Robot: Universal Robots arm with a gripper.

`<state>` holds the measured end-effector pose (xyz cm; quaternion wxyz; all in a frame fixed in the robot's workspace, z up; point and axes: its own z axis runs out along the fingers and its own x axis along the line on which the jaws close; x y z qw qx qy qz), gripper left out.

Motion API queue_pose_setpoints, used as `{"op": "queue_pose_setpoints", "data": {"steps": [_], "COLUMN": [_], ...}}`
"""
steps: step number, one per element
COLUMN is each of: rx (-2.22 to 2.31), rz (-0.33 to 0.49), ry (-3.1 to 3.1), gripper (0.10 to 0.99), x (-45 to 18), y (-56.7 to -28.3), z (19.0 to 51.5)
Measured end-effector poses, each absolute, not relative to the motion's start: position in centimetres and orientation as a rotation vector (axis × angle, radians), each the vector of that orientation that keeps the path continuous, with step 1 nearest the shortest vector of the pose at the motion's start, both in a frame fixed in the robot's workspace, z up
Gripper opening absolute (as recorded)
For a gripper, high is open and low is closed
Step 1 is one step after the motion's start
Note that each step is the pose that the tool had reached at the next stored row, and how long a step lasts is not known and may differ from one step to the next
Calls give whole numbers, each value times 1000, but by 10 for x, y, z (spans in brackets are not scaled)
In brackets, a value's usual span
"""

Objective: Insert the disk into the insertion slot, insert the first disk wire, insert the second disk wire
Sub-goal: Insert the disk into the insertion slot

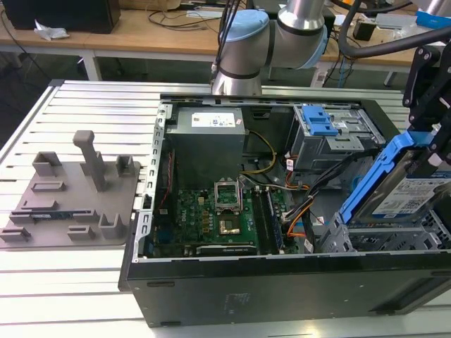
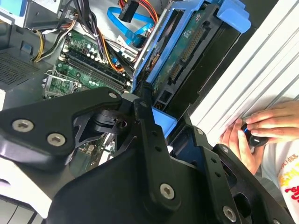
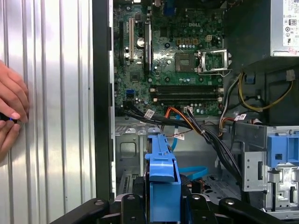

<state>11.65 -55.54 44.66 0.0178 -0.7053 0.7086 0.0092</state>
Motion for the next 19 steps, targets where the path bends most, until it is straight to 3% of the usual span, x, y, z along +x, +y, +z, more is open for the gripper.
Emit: {"op": "queue_pose_setpoints", "data": {"steps": [19], "rx": [-2191], "rz": [29], "ry": [2201], "gripper": [376], "x": [117], "y": [-556], "z": [406]}}
